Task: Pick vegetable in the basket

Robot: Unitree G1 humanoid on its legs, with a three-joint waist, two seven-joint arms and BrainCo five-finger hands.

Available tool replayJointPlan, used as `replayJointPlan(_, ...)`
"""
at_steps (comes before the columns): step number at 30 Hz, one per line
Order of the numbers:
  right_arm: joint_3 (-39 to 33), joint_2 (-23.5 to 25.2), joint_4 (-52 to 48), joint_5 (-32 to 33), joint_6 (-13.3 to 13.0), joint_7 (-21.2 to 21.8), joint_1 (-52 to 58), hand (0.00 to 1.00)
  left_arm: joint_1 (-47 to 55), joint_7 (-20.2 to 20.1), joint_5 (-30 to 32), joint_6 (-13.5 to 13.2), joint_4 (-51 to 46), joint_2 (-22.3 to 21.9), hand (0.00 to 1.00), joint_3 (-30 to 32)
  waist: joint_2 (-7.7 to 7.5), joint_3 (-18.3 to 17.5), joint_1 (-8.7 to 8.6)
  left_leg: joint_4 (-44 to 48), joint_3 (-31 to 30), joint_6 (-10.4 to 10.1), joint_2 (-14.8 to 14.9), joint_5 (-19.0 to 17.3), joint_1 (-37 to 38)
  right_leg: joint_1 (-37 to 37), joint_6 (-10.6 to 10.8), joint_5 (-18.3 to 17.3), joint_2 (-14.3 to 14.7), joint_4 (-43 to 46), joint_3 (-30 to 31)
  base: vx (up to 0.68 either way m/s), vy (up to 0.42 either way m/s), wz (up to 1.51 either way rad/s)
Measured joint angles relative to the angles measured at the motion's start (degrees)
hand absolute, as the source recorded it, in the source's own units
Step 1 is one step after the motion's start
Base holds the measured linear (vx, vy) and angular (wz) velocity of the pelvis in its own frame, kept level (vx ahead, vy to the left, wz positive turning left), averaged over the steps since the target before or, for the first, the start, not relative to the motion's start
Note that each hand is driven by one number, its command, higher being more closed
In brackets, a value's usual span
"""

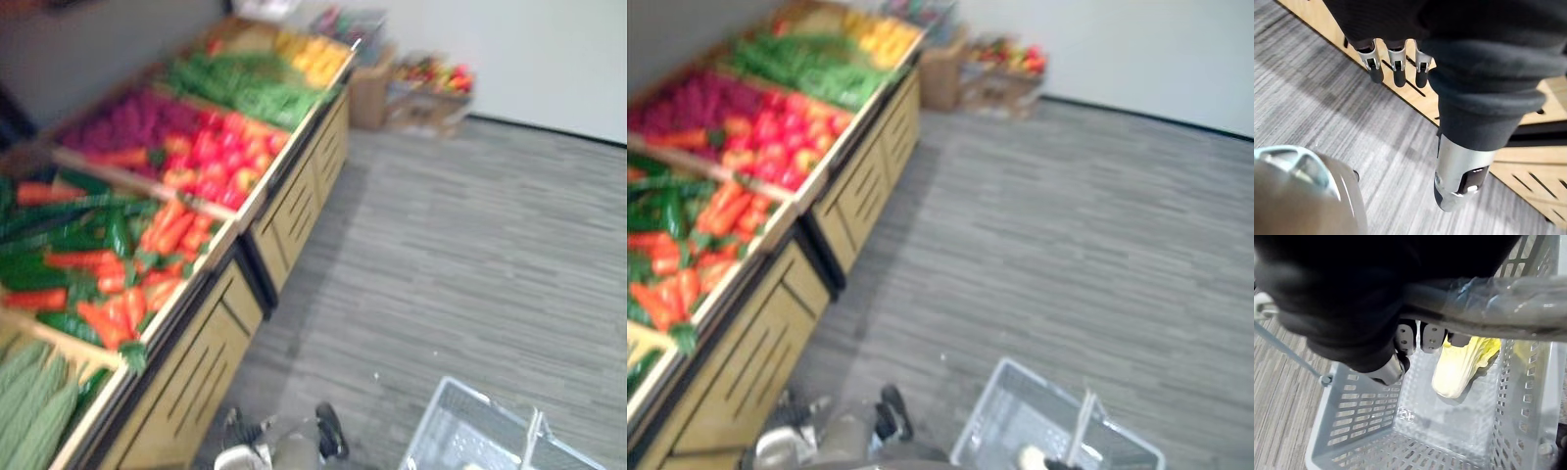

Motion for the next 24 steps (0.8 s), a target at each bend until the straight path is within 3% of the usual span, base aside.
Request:
replayJointPlan(2,-0.9,0.9,0.4,-0.2,0.0,0.6,-2.2,1.00,0.7,-0.1,0.5,0.3,1.2,1.3,0.00,0.3,-0.15,0.0,0.12,2.9,0.8,2.0,1.2,-1.6,1.4,0.7,0.5,6.6,0.5,2.4,3.0,0.50,0.084,0.44)
replayJointPlan(3,-0.9,0.9,1.5,-0.5,0.0,1.1,-2.8,1.00,1.5,0.0,0.6,0.8,2.2,1.5,0.00,0.8,-0.42,-0.6,0.48,2.1,1.6,2.2,0.7,-2.6,4.2,0.2,2.0,9.8,-0.4,7.8,4.3,0.55,0.128,0.48)
replayJointPlan(4,-1.1,0.4,2.3,-0.5,-0.1,1.1,-2.9,1.00,2.6,0.1,0.6,0.9,2.6,1.8,0.00,0.5,-0.75,-1.7,0.50,-0.4,0.5,0.6,-0.9,-3.8,6.4,-1.6,3.2,11.6,-1.8,13.7,4.6,0.61,0.143,0.82)
replayJointPlan(5,-1.1,-0.1,2.9,-0.5,-0.3,1.1,-3.1,1.00,3.9,0.0,0.5,1.2,3.2,2.7,0.00,-0.3,-1.80,-3.4,-0.05,-3.8,-2.7,-2.2,-3.8,-6.0,9.1,-6.3,7.2,15.7,-4.7,26.4,7.1,0.43,0.094,0.89)
replayJointPlan(7,-1.2,-0.7,4.5,-0.5,-0.3,1.2,-4.0,1.00,4.1,0.0,0.5,1.5,4.2,3.6,0.00,-1.0,-2.36,-3.2,-0.07,-4.7,-5.0,-2.3,-5.5,-7.0,11.1,-11.4,9.3,17.9,-6.3,38.9,11.3,0.35,-0.002,0.83)
replayJointPlan(8,-1.5,-1.5,4.5,-0.4,-0.3,1.2,-4.4,1.00,4.2,0.1,0.4,2.4,5.3,3.4,0.00,-1.4,-1.45,-2.8,-0.32,-5.2,-8.1,-1.8,-6.3,-8.0,13.6,-16.5,9.2,17.8,-7.2,51.1,13.0,0.42,-0.044,1.23)
replayJointPlan(9,-2.3,-2.6,4.0,-0.4,-0.4,1.0,-3.9,1.00,4.5,0.1,0.4,2.8,5.6,3.2,0.00,-2.3,-0.03,-2.7,-0.82,-6.9,-11.6,-2.0,-6.8,-8.0,16.8,-20.3,6.9,16.4,-7.6,58.3,12.4,0.34,-0.033,1.39)
replayJointPlan(11,-3.4,-4.5,3.7,-0.1,-0.5,0.9,-2.6,1.00,4.9,0.1,0.3,2.9,5.4,2.7,0.00,-2.8,2.04,-2.8,-1.20,-10.0,-17.9,-2.6,-6.9,-7.5,20.8,-25.8,2.7,12.5,-7.6,61.6,11.0,0.30,-0.026,1.61)
replayJointPlan(14,-7.9,-4.8,3.4,0.1,-1.0,0.4,-2.1,1.00,4.5,0.9,0.2,2.9,5.3,2.9,0.00,-2.2,1.57,-2.9,-1.78,-11.8,-27.3,-4.4,-6.8,-6.6,24.5,-30.9,1.2,5.5,-12.5,52.9,6.8,0.39,-0.132,1.85)
replayJointPlan(16,-10.0,-4.4,3.1,0.1,-1.1,0.2,-2.5,1.00,4.4,1.1,-0.1,2.9,4.9,2.4,0.00,-1.7,1.72,-2.7,-1.49,-11.5,-31.8,-5.5,-5.6,-6.9,26.1,-32.0,-0.7,4.4,-12.3,41.8,7.7,0.36,-0.206,1.29)
replayJointPlan(18,-11.2,-3.7,2.9,0.1,-0.8,0.3,-3.1,1.00,4.4,1.1,-0.1,2.8,3.0,1.0,0.00,0.2,2.34,-2.4,-0.73,-10.6,-35.5,-7.5,-3.1,-8.1,27.1,-31.6,-0.9,4.2,-9.5,29.0,13.0,0.37,-0.298,1.09)
replayJointPlan(20,-11.7,-2.1,2.0,1.4,-0.1,0.5,-3.3,1.00,3.6,1.0,-0.1,2.4,2.1,0.2,0.00,1.6,2.28,-2.3,-0.17,-8.2,-40.2,-10.6,-0.9,-11.0,26.0,-30.5,-0.7,4.9,-7.7,14.9,18.6,0.34,-0.408,1.15)
replayJointPlan(21,-12.2,-1.4,2.0,1.7,0.1,0.4,-4.0,1.00,3.1,1.0,-0.1,2.3,2.1,-0.1,0.00,3.1,1.57,-2.0,0.09,-5.6,-43.0,-12.5,-0.2,-13.5,25.0,-29.9,0.4,5.7,-7.5,9.5,21.3,0.28,-0.494,1.31)
replayJointPlan(23,-12.2,0.0,2.0,1.7,0.3,0.7,-3.6,1.00,3.3,0.9,-0.1,2.3,2.0,0.7,0.00,4.7,-1.17,-1.6,-0.13,-1.5,-47.4,-15.8,-0.6,-17.6,23.7,-27.0,0.6,8.0,-8.5,5.6,23.2,0.26,-0.558,1.24)
replayJointPlan(24,-13.4,-0.4,1.7,1.7,0.4,0.8,-3.6,1.00,3.3,0.7,-0.3,2.6,3.2,-0.1,0.00,5.6,0.52,-1.7,0.14,0.4,-50.1,-17.2,2.4,-18.9,22.9,-26.8,3.7,6.6,-6.4,8.7,20.2,0.24,-0.522,1.10)
